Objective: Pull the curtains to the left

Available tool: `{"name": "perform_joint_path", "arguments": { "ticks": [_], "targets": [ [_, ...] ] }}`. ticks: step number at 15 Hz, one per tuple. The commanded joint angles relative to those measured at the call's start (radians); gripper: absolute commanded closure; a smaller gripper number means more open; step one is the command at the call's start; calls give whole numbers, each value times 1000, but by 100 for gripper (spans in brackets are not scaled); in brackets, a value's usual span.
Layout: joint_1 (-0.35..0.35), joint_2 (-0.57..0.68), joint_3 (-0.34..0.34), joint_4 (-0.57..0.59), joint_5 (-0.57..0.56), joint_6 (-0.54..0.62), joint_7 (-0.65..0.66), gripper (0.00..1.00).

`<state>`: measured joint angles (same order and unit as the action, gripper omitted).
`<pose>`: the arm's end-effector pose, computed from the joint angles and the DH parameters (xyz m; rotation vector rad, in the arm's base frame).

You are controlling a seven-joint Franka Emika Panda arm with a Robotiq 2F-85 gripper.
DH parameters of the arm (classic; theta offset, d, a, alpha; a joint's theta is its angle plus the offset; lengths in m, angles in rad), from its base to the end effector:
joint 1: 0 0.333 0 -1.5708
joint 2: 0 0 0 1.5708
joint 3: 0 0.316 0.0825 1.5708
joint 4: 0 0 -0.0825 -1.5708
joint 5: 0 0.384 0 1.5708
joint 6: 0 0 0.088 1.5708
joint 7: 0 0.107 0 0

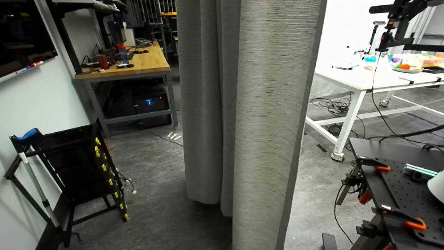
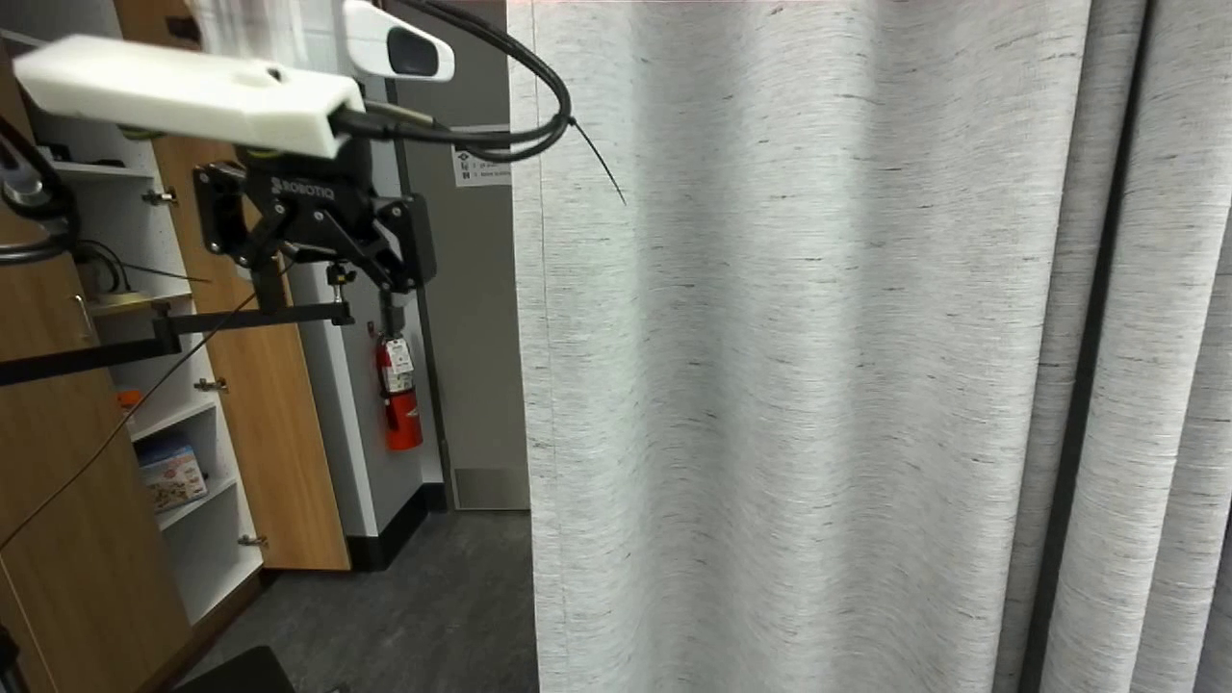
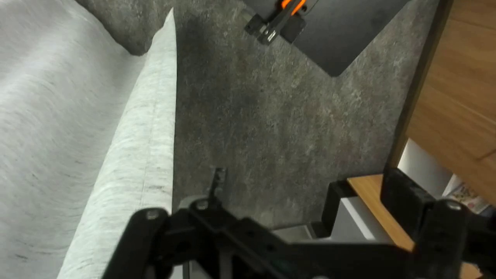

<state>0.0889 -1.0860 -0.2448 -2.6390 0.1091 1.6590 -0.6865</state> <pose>0.2418 -0.0411 0.5405 -2.7082 -0.9046 -0.2887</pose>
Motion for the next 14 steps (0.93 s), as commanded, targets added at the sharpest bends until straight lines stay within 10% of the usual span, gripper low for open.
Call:
{"name": "perform_joint_path", "arguments": {
  "ticks": [1, 8, 14],
  "targets": [
    [31, -37, 4, -132, 88, 278, -1, 0],
    [169, 169, 6, -139, 162, 833, 9, 0],
    [150, 306, -16, -139, 92, 1125, 75, 0]
  ]
}}
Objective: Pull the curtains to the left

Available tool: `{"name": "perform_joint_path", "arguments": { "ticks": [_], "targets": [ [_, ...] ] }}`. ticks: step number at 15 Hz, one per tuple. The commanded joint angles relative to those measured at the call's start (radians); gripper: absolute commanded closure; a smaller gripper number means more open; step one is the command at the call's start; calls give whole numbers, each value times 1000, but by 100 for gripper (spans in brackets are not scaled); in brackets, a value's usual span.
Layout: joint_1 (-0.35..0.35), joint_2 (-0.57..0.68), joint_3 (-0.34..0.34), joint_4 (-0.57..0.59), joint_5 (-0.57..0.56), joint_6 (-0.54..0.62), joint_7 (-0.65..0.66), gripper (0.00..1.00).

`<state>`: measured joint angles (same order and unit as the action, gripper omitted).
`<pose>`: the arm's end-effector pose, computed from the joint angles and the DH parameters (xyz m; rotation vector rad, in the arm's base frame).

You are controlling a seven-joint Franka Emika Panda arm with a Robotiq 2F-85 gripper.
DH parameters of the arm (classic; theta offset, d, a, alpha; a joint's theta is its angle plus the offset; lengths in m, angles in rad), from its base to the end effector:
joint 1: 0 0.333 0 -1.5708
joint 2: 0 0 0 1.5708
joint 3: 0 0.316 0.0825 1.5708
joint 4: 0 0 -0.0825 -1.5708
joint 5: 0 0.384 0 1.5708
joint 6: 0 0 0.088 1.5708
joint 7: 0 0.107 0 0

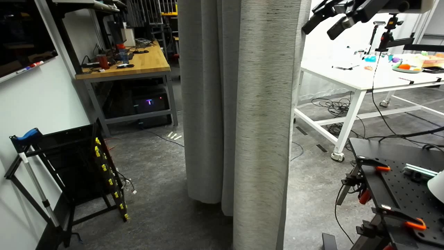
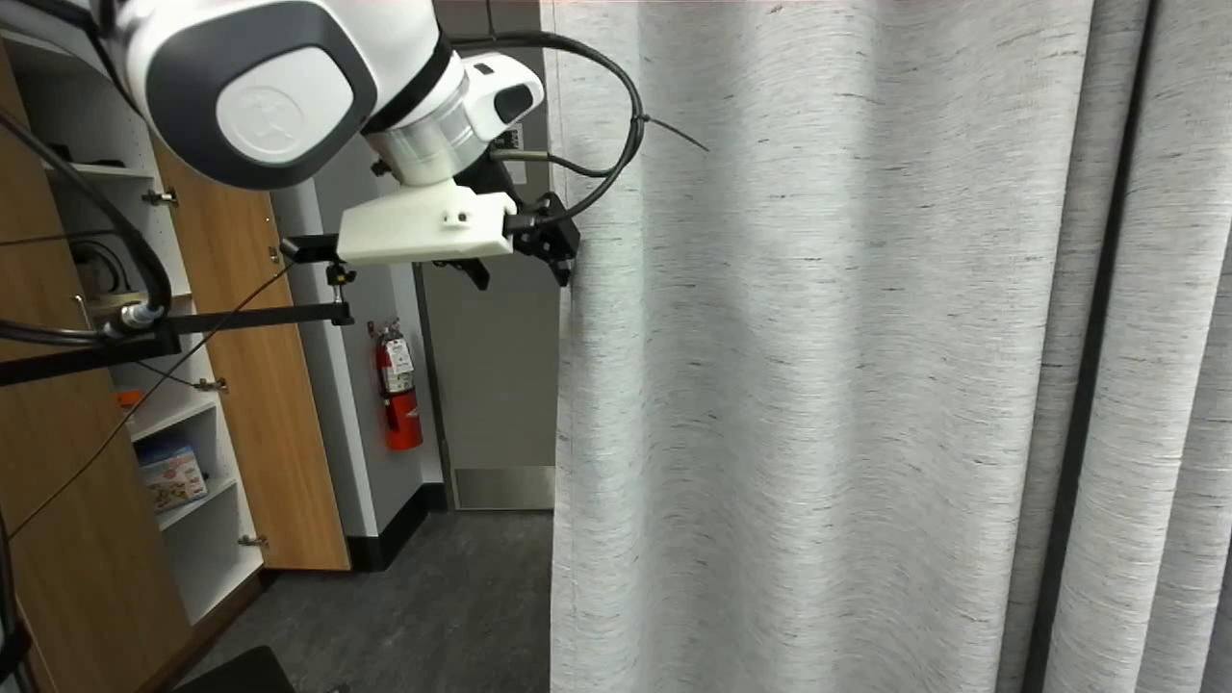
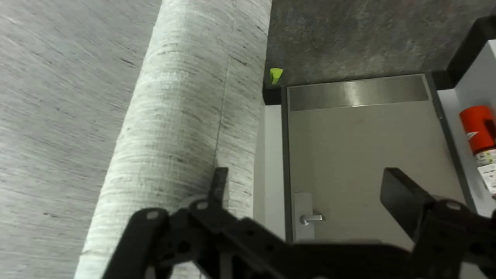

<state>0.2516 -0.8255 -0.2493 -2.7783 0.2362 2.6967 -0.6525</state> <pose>0.3527 -0.0125 0.5114 -2.7036 -0.6721 -1.1422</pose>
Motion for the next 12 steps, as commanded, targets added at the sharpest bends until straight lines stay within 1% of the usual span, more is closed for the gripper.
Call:
{"name": "perform_joint_path", "arguments": {
  "ticks": [1, 4, 6, 9, 12],
  "targets": [
    [-21, 60, -13, 0, -44, 109, 55, 0],
    [-32, 96, -20, 2, -68, 181, 83, 0],
    [-45, 106, -24, 2, -98, 201, 98, 0],
    [-69, 104, -26, 6, -138, 208, 130, 0],
    [-127, 102, -9, 10, -194, 184, 169, 0]
  ]
}}
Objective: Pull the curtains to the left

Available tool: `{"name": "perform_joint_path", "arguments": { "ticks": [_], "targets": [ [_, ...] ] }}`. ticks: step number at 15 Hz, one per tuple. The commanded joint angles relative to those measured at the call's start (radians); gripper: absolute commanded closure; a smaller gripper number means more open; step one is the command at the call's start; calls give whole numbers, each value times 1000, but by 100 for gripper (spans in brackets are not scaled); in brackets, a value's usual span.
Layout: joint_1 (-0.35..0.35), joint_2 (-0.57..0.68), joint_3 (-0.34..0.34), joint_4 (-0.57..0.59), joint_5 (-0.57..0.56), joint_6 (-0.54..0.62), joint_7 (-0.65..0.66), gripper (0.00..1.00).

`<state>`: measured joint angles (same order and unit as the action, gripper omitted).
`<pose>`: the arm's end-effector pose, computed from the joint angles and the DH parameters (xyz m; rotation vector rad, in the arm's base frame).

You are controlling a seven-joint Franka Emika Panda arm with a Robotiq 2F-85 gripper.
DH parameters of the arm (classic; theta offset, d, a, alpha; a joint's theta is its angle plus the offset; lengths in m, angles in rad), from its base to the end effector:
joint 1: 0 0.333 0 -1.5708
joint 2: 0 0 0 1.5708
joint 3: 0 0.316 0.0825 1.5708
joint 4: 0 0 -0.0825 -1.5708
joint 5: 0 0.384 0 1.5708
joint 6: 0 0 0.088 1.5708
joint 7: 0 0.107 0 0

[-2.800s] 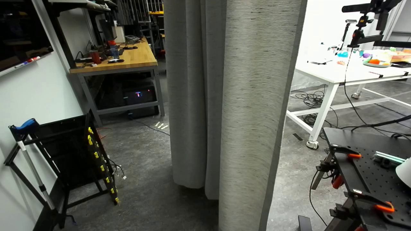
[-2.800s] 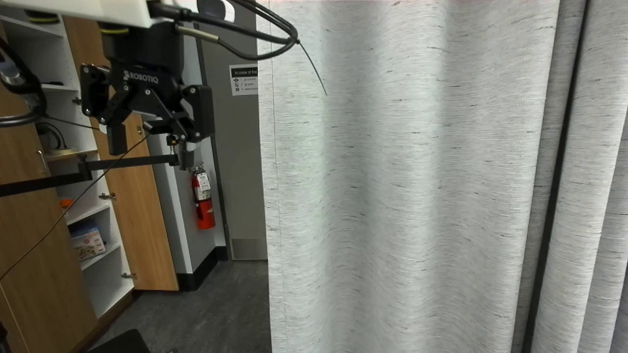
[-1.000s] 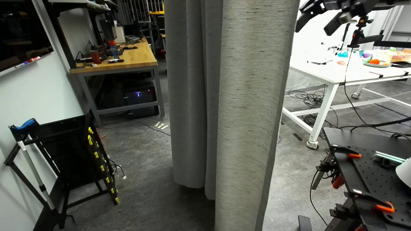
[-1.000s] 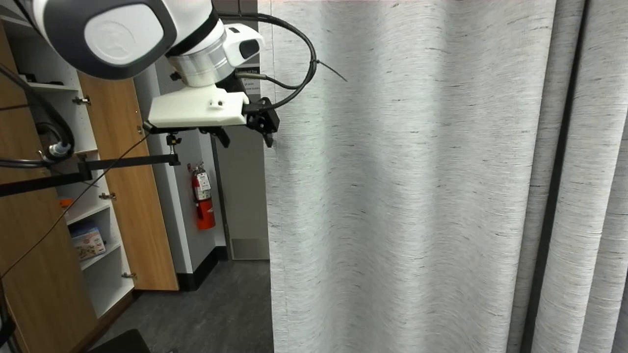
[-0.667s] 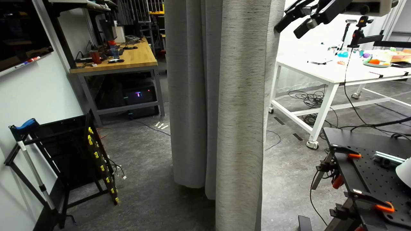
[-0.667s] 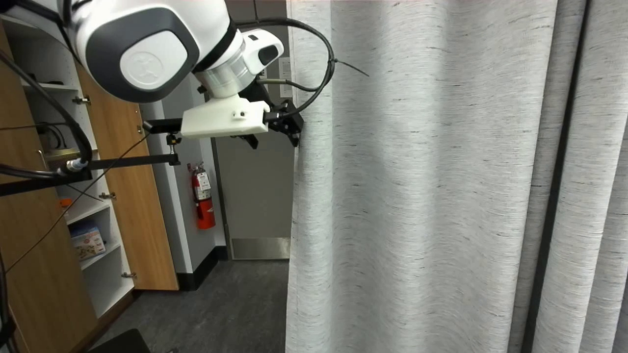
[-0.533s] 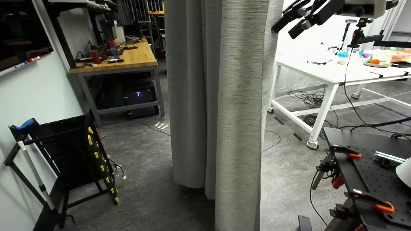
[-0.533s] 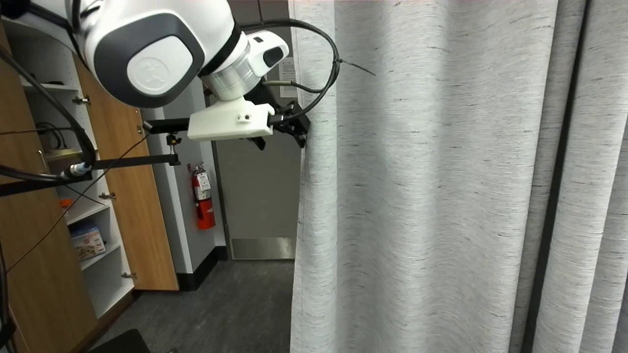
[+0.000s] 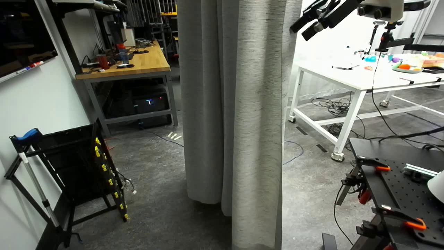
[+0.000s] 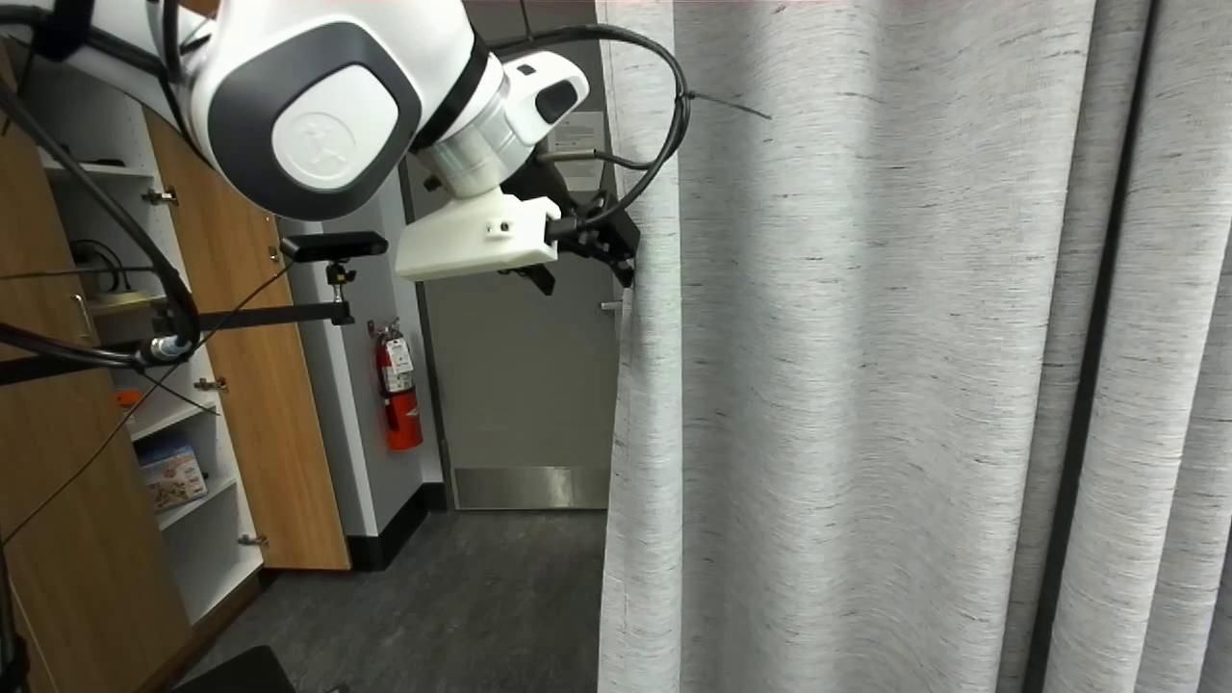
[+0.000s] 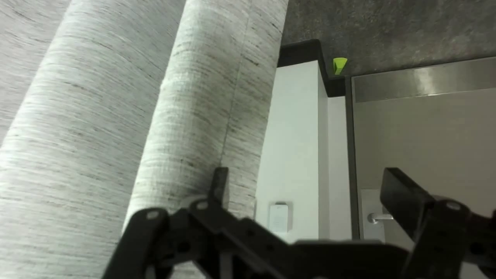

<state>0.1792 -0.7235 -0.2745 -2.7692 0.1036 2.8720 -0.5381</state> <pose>0.3722 -0.0477 0.5033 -2.8281 -0.4909 -1.2668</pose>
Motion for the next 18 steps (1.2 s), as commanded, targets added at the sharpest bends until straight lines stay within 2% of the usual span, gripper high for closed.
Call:
{"name": "perform_joint_path", "arguments": {
  "ticks": [1, 8, 14, 15, 16, 18],
  "targets": [
    [-69, -1, 17, 1, -78, 11, 63, 0],
    [-188, 38, 48, 2, -141, 68, 156, 0],
    [-287, 116, 140, 2, -160, 172, 279, 0],
    [-303, 127, 160, 3, -163, 179, 298, 10],
    [-315, 136, 176, 3, -166, 185, 313, 27],
    [-334, 149, 202, 3, -176, 184, 335, 42]
  ]
}}
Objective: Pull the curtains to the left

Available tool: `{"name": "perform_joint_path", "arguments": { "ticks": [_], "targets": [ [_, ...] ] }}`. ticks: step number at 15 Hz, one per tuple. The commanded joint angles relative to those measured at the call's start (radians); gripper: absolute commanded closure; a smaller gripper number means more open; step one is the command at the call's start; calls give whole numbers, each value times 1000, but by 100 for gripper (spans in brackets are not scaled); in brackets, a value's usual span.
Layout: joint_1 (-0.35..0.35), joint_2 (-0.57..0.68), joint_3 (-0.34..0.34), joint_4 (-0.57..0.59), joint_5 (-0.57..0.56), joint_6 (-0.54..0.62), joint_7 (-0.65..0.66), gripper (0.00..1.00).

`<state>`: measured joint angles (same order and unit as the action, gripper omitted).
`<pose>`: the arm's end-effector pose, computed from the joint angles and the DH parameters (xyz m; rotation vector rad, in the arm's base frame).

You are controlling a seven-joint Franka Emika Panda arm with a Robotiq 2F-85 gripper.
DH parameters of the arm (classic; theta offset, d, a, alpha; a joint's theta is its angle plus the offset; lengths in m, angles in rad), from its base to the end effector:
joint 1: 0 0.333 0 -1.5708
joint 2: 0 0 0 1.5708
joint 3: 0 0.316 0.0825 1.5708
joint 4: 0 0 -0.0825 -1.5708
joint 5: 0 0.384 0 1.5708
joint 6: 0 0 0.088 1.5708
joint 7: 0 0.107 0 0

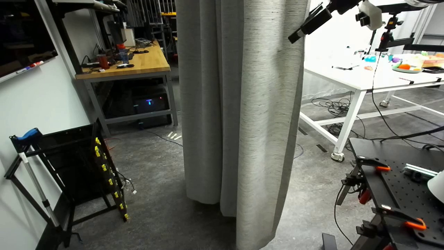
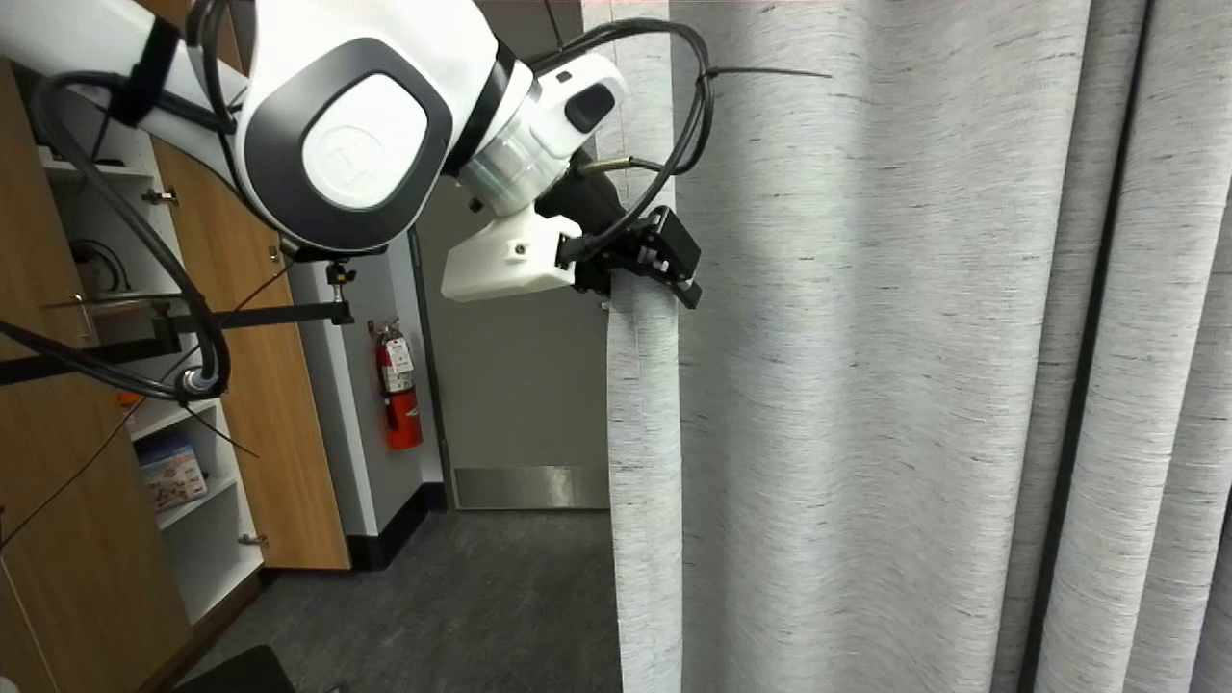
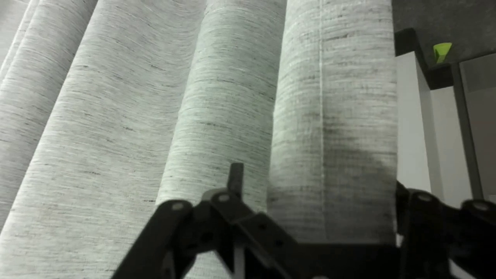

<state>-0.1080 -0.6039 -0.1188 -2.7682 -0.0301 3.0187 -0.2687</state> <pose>0.3820 -0.0882 0.4882 2.7302 0.0825 1.2203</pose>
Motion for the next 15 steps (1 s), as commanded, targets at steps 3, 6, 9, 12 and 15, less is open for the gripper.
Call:
{"name": "perform_joint_path", "arguments": {
  "ticks": [3, 6, 9, 12, 15],
  "targets": [
    [-57, 25, 62, 2, -57, 8, 67, 67],
    [-25, 1, 42, 2, -61, -44, 40, 89],
    [119, -40, -47, 4, -35, -201, -65, 100],
    [243, -83, -79, 21, 3, -322, -136, 100],
    [355, -148, -86, 2, 42, -422, -194, 100]
  ]
}}
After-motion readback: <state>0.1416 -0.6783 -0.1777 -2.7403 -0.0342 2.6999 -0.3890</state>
